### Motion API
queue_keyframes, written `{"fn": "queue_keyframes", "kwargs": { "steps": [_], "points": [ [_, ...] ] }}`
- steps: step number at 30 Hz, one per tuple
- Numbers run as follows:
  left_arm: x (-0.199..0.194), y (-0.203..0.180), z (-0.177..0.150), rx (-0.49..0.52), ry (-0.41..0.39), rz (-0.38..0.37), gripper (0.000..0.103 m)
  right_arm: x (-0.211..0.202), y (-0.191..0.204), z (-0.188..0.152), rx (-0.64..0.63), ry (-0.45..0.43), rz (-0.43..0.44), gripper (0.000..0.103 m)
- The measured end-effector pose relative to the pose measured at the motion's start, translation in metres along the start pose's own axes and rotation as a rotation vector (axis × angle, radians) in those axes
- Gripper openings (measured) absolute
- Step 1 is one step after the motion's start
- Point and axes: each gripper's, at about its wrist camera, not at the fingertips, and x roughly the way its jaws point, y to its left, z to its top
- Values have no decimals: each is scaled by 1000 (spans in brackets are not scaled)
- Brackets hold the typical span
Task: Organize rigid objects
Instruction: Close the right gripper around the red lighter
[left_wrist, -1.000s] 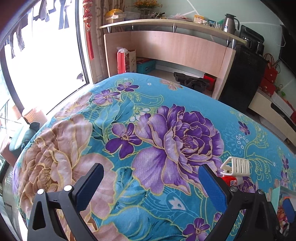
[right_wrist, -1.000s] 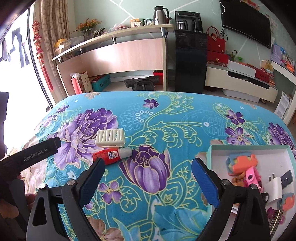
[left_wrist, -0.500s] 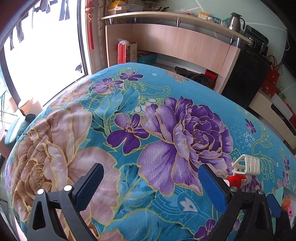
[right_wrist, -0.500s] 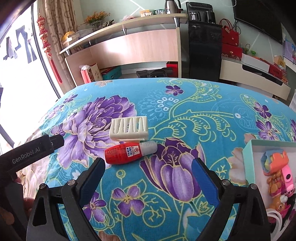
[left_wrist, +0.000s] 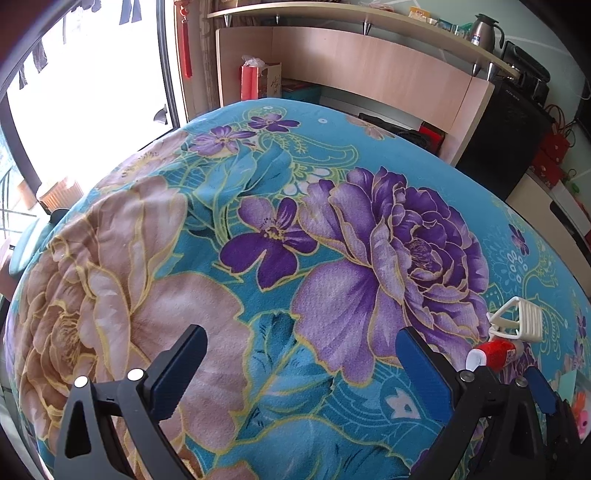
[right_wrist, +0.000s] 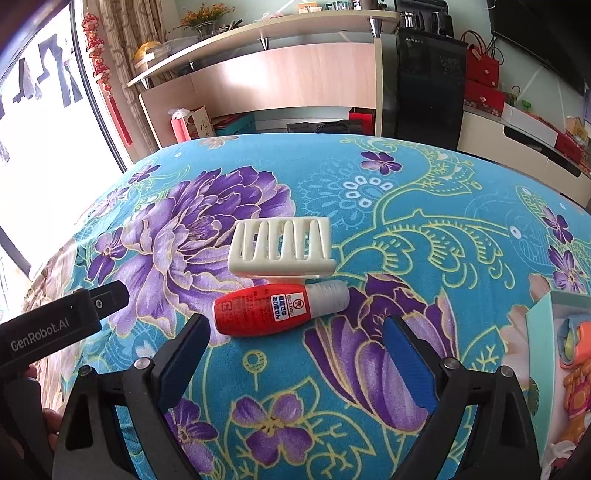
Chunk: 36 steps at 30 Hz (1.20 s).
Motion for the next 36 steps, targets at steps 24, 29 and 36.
{"fn": "queue_keyframes", "kwargs": {
  "steps": [24,29,36],
  "points": [
    [3,-9,0,28,18,13,103,5,-1,7,-10,6,11,79],
    [1,-11,0,38,13,14,103,4,-5,7,7,8,16,79],
    [0,-18,0,58,9,6,103,-3,-26,8,56,25,-31,79]
  ]
}}
